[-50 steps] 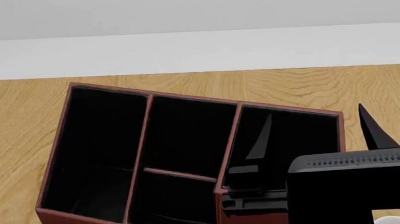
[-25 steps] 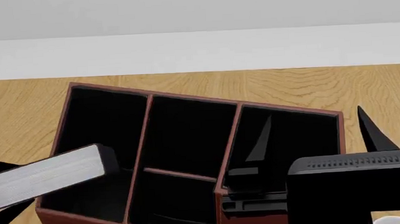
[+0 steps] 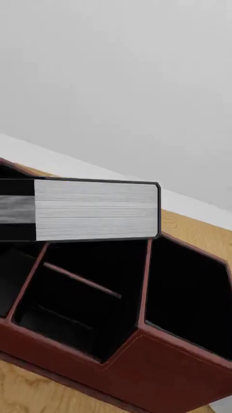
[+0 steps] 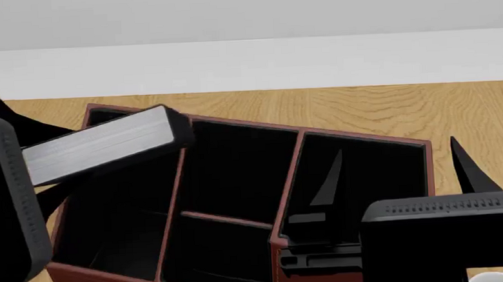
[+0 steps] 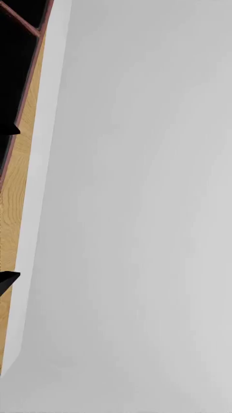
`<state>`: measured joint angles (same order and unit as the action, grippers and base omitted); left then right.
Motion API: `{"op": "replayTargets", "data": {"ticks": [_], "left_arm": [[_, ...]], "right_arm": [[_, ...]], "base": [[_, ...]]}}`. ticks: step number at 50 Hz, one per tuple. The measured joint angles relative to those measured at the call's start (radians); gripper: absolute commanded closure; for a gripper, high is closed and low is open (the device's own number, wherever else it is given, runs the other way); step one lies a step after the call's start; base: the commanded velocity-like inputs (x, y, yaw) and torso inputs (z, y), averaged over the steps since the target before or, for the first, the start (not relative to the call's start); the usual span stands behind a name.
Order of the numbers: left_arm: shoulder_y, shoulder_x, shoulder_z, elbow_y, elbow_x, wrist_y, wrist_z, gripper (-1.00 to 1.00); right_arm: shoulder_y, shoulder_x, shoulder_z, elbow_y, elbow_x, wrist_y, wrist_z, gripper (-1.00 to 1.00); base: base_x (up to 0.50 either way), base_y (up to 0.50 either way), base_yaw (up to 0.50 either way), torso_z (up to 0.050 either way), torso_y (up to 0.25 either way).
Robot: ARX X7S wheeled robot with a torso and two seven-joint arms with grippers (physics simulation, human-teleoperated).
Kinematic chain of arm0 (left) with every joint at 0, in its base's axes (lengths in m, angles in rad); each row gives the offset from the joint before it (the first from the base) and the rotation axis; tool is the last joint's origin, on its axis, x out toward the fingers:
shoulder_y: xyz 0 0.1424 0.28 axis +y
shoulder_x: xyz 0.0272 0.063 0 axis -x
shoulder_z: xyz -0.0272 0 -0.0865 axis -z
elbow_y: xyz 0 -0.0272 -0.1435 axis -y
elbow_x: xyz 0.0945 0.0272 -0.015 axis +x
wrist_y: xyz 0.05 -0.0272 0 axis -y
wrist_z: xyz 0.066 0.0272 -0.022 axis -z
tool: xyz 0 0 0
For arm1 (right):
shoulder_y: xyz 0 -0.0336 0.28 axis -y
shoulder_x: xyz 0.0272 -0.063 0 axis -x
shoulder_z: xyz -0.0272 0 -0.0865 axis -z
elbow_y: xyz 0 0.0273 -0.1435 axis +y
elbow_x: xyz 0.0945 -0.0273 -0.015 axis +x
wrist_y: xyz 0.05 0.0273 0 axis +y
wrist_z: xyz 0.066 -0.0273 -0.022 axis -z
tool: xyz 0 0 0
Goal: Pick up the book and place it in the front compartment of the caddy.
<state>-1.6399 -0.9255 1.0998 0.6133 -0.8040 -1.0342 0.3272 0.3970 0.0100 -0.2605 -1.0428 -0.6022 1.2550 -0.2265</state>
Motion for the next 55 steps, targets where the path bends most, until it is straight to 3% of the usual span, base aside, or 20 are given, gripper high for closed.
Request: {"op": "replayTargets", "data": {"ticks": [13, 39, 55], "left_arm": [[0.04, 0.059, 0.075, -0.185, 0.217, 0.249, 0.061, 1.0], [0.133, 0.097, 0.134, -0.404, 0.47, 0.714, 0.117, 1.0], [0.107, 0.118, 0.166, -0.44, 0.468, 0.797, 0.263, 1.0]], "right_arm": [[0.011, 0.001, -0.01, -0.001, -0.023, 0.014, -0.013, -1.0], [0.011, -0.003, -0.013, -0.002, -0.042, 0.016, -0.027, -1.0], [0.002, 0.002, -0.005, 0.004, -0.017, 0.008, -0.008, -1.0]], "base": [[0.0, 0.0, 0.0, 0.001, 0.002], [0.0, 0.0, 0.0, 0.0, 0.002], [0.0, 0.0, 0.0, 0.001, 0.001]]}}
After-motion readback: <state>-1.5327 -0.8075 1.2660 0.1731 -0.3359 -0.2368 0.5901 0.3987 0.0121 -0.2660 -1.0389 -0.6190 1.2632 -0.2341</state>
